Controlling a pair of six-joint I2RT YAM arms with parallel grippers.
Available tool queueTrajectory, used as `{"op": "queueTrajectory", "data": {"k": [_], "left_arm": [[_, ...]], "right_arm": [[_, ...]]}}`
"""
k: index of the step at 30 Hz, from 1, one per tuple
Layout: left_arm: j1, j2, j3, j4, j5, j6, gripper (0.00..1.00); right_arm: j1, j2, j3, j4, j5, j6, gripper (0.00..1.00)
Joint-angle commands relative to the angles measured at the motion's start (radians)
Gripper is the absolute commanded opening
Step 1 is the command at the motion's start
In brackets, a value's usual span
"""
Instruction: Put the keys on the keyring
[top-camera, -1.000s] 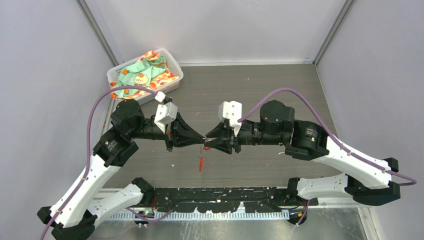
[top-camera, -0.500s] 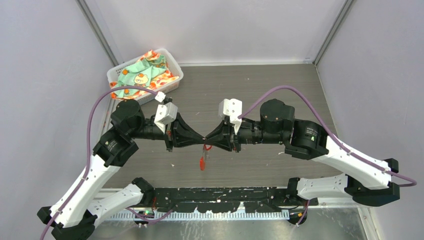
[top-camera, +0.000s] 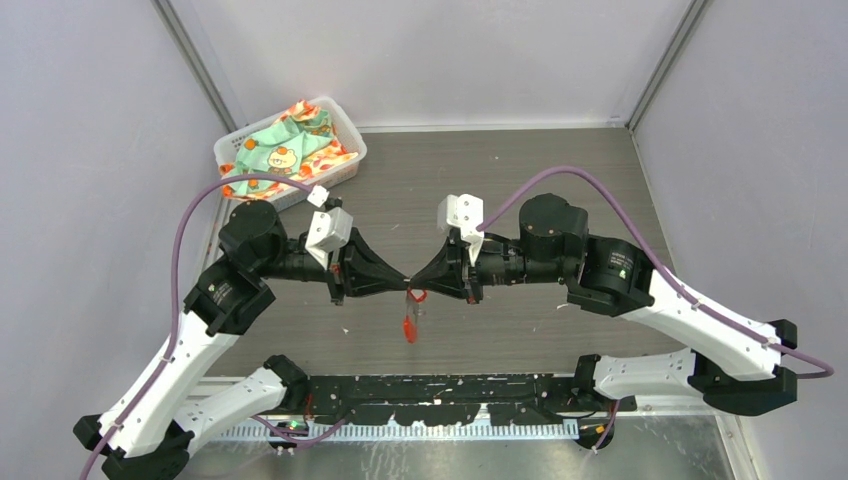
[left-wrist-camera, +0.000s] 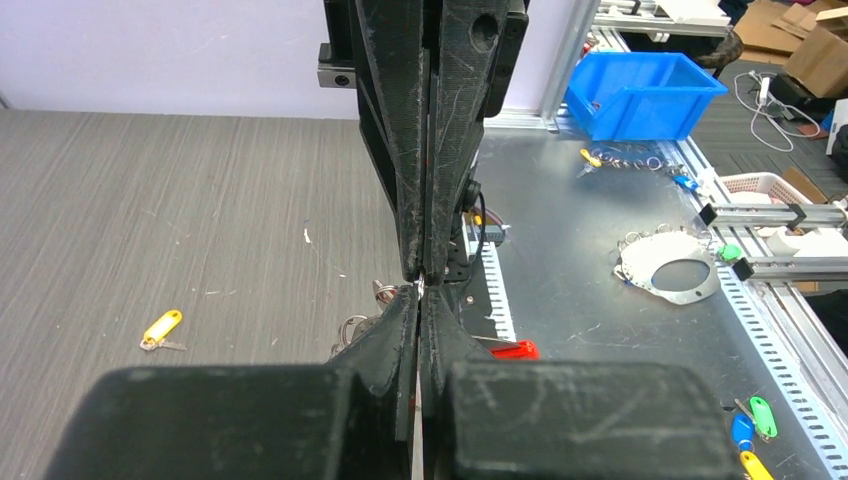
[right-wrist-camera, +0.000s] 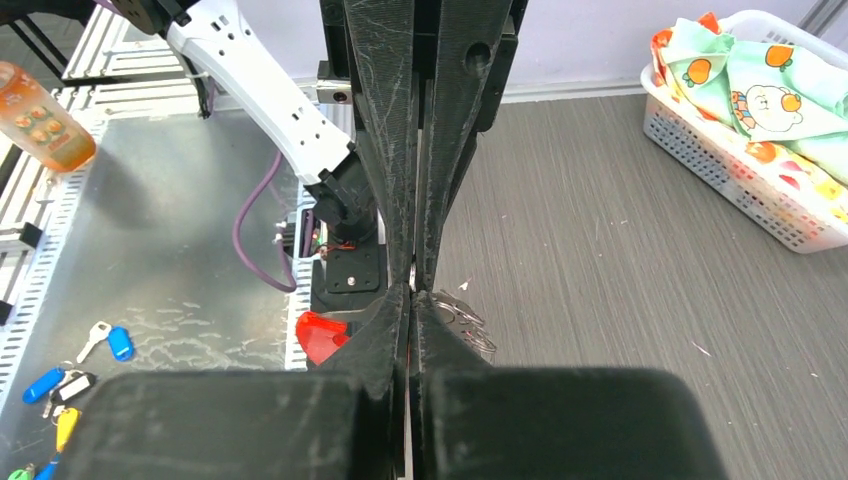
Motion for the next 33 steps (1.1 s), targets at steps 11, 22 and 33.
{"op": "queueTrajectory", "data": {"k": [11, 22, 33], "left_arm": [[0.004, 0.09, 0.177, -0.494, 0.029, 0.443, 0.55], [0.004, 0.139, 0.228, -0.558, 0.035, 0.545, 0.37], [-0.001, 0.176, 0.232, -0.524, 0.078, 0.56, 0.3]], "right_arm": [[-0.022, 0.157, 0.279, -0.342, -0.017, -0.027, 0.01], [-0.022, 0.263, 0.42, -0.483, -0.028, -0.067, 0.01], [-0.02, 0.326, 0.495, -0.539, -0.057, -0.078, 0.01]]}}
